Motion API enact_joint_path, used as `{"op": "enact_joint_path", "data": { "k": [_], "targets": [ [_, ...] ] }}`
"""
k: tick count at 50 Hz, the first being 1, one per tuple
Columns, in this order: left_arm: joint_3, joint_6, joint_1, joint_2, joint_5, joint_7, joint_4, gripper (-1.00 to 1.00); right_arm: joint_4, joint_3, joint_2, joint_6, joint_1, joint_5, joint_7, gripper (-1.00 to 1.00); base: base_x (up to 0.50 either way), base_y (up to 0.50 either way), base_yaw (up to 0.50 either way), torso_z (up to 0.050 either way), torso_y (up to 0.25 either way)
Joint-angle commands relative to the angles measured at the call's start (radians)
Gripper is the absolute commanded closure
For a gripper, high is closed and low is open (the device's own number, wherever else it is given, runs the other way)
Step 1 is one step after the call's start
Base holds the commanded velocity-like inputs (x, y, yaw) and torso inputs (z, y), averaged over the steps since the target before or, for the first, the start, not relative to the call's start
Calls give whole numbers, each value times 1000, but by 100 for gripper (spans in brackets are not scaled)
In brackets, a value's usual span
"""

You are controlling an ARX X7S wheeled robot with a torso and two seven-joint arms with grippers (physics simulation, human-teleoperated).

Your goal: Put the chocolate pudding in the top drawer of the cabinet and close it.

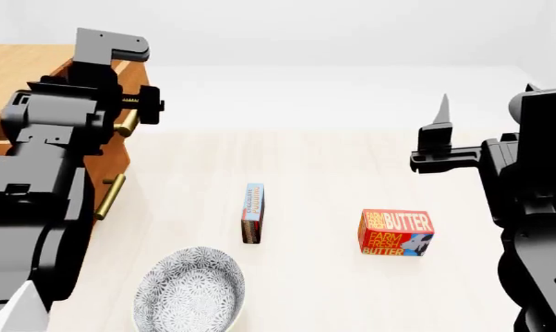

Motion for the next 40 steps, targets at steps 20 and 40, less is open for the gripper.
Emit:
{"op": "enact_joint_path", "data": {
  "k": [20,40],
  "targets": [
    [-80,-58,75,61,-99,141,24,-100,15,-17,2,-2,15,3,12,-100,1,0,0,0,0],
    [-103,-246,203,74,-157,165,317,-100,0,-7,4,10,14,13,14,-100,1,0,-2,0,0]
  ]
}}
